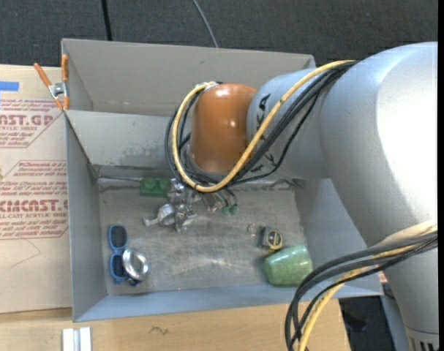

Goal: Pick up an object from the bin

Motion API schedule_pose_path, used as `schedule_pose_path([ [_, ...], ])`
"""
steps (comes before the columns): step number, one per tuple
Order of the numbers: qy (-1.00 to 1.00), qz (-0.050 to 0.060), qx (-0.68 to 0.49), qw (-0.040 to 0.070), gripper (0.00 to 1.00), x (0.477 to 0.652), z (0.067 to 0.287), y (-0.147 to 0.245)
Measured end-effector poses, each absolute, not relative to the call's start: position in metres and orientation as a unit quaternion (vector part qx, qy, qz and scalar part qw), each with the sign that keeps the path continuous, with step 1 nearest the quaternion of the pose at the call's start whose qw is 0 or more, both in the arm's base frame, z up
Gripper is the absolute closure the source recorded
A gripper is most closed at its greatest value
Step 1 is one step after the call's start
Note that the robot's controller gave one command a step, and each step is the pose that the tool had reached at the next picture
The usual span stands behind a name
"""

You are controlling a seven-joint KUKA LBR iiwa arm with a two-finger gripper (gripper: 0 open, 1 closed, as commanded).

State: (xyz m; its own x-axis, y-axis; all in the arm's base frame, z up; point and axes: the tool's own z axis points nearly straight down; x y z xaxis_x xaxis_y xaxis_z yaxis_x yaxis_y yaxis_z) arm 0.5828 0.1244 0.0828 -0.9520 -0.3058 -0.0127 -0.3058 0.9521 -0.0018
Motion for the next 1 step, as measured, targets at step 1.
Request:
schedule_pose_path([
  [1,0.962,0.000,-0.273,0.005,1.00,0.5779,0.2401,0.1294],
])
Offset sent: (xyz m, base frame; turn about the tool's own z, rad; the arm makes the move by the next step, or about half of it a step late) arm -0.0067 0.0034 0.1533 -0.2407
